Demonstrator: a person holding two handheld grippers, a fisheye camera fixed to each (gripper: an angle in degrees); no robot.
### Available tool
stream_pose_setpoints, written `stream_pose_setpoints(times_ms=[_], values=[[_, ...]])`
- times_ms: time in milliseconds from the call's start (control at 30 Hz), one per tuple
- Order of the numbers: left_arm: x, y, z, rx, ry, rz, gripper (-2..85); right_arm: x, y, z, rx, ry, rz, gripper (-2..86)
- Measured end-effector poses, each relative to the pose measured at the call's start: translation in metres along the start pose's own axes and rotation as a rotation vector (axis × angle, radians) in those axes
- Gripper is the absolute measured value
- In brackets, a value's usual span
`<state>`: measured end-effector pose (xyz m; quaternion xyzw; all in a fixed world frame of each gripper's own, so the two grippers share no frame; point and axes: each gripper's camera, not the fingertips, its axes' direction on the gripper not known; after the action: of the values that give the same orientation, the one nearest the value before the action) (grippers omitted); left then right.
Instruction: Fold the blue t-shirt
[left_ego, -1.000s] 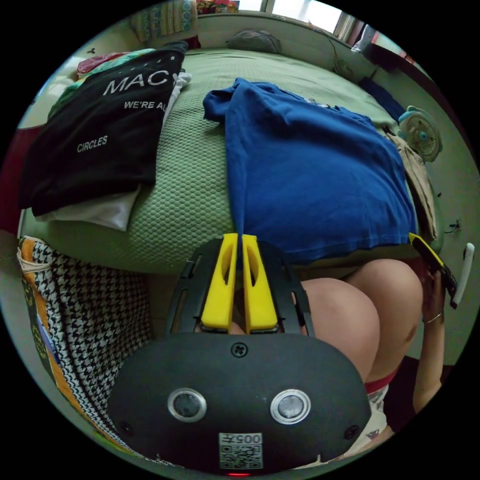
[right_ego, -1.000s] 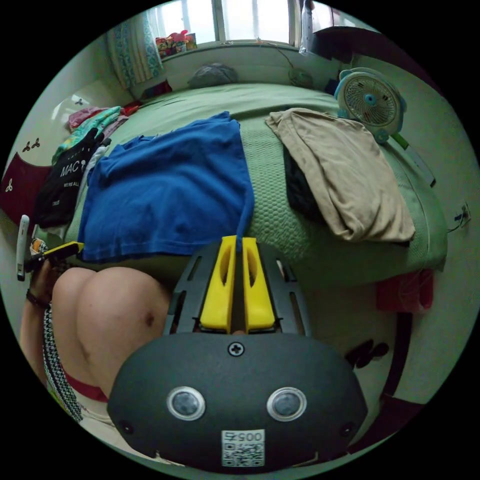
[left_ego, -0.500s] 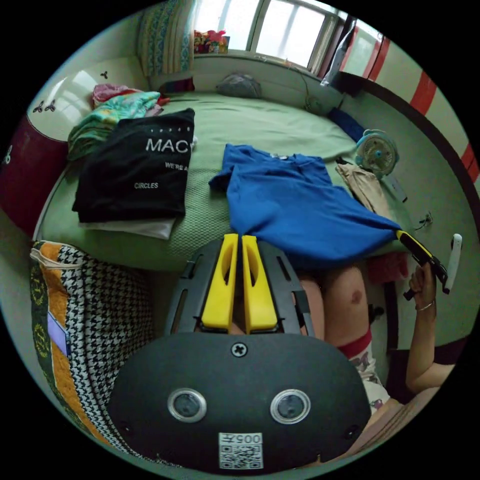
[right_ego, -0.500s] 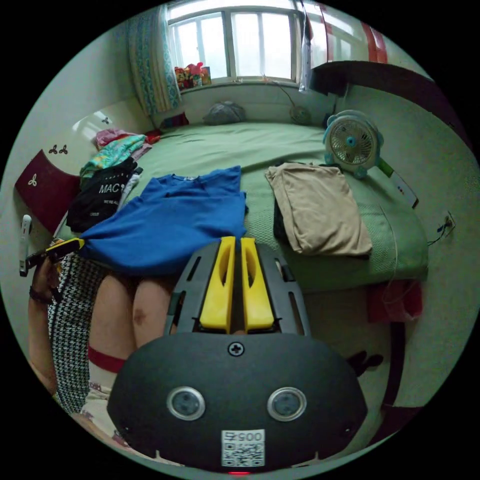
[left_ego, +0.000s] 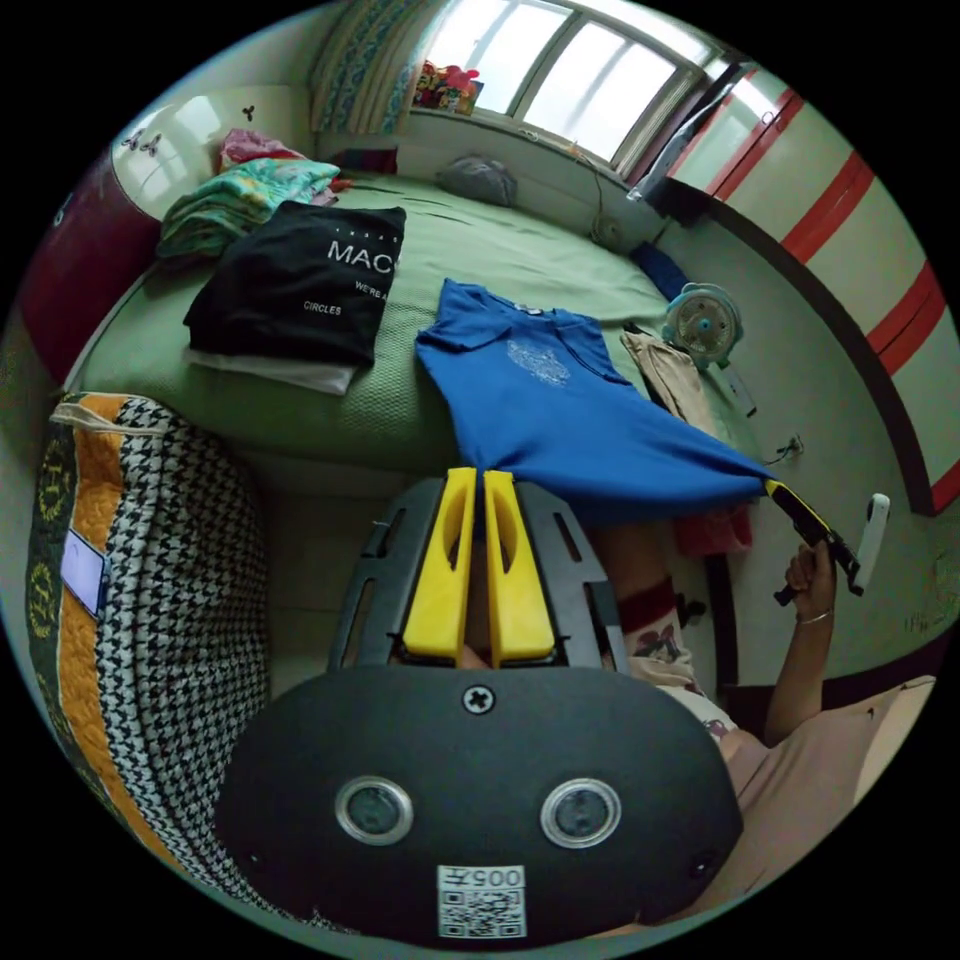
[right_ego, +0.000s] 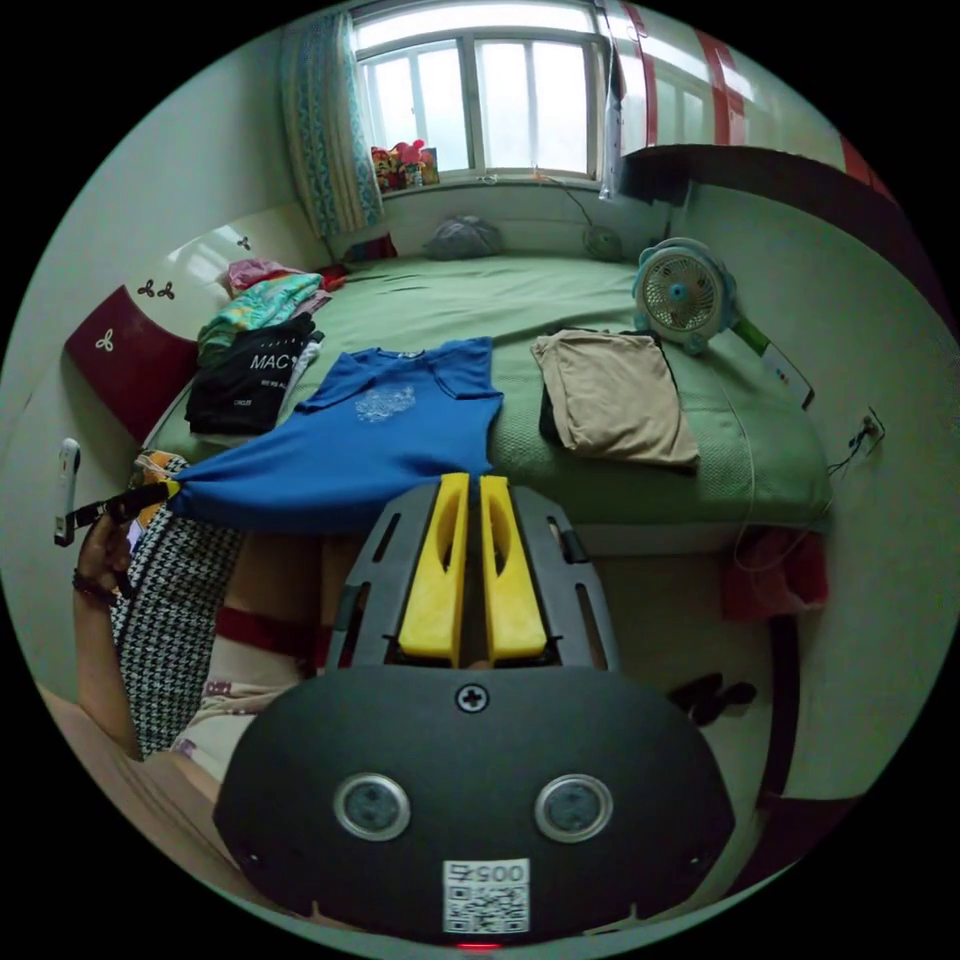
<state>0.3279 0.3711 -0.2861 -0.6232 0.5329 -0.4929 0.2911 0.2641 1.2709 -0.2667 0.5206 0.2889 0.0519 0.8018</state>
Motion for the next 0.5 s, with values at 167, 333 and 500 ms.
stream_pose_setpoints(times_ms=[167,333,500], values=[[0.011,-0.001,-0.036,0.032,-0.06,0.095,0.9,-0.005,-0.002,-0.027,0.04,-0.003,0.002,-1.3],[0.009,-0.007,-0.047,0.034,-0.06,0.105,0.9,-0.004,-0.011,-0.027,0.046,0.016,0.027,-1.3],[0.002,-0.017,-0.037,-0.001,-0.044,0.071,1.1,0.002,-0.024,-0.003,-0.002,-0.004,0.073,-1.3]])
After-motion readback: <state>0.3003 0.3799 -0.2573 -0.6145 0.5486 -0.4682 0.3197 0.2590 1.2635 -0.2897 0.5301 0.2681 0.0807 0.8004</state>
